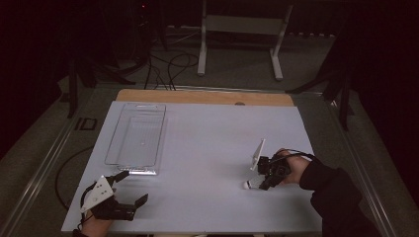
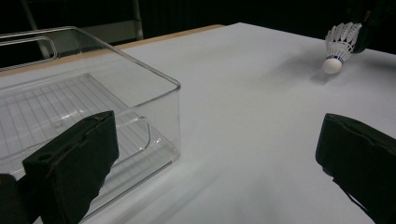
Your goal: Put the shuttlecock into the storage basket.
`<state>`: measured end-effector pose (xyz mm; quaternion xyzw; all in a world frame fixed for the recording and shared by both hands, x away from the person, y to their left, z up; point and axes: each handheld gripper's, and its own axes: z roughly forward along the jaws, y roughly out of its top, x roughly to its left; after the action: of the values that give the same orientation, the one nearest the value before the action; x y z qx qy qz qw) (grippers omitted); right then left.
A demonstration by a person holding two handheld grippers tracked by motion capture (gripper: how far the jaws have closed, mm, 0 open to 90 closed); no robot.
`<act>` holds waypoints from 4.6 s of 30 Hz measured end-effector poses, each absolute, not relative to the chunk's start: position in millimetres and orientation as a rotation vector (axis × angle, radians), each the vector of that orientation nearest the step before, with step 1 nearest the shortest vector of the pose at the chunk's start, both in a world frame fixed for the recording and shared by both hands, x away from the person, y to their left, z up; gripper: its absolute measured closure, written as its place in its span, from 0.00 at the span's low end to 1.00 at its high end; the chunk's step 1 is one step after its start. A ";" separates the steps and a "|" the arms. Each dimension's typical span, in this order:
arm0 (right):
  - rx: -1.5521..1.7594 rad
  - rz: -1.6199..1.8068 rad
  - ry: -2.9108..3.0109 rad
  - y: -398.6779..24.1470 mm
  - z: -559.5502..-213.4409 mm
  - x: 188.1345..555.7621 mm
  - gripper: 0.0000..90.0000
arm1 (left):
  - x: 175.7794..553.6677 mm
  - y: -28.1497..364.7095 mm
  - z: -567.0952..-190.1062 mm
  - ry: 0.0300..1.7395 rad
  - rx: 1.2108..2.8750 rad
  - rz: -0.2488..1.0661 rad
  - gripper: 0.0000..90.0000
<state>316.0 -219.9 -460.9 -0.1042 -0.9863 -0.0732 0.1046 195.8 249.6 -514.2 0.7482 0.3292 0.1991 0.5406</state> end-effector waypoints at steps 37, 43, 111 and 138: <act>-0.323 -0.651 -3.143 -191.5 -462.2 277.7 0.99 | 196.3 241.0 -506.4 0.768 1.860 0.441 0.00; -0.261 -0.802 -3.167 -193.2 -457.6 272.1 0.99 | 197.6 240.2 -506.1 0.790 1.901 0.419 0.00; -0.327 -0.819 -3.132 -198.0 -450.6 269.7 0.99 | 257.7 159.0 -371.0 0.439 2.242 0.232 0.01; -0.337 -0.840 -3.109 -196.3 -453.8 269.6 0.99 | 272.9 103.6 -363.9 0.353 2.404 0.160 0.00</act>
<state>269.6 -196.3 -453.8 -0.1038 -0.9590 -0.2592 -0.0481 272.9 103.6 -363.9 0.9263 0.1361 0.0615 0.3459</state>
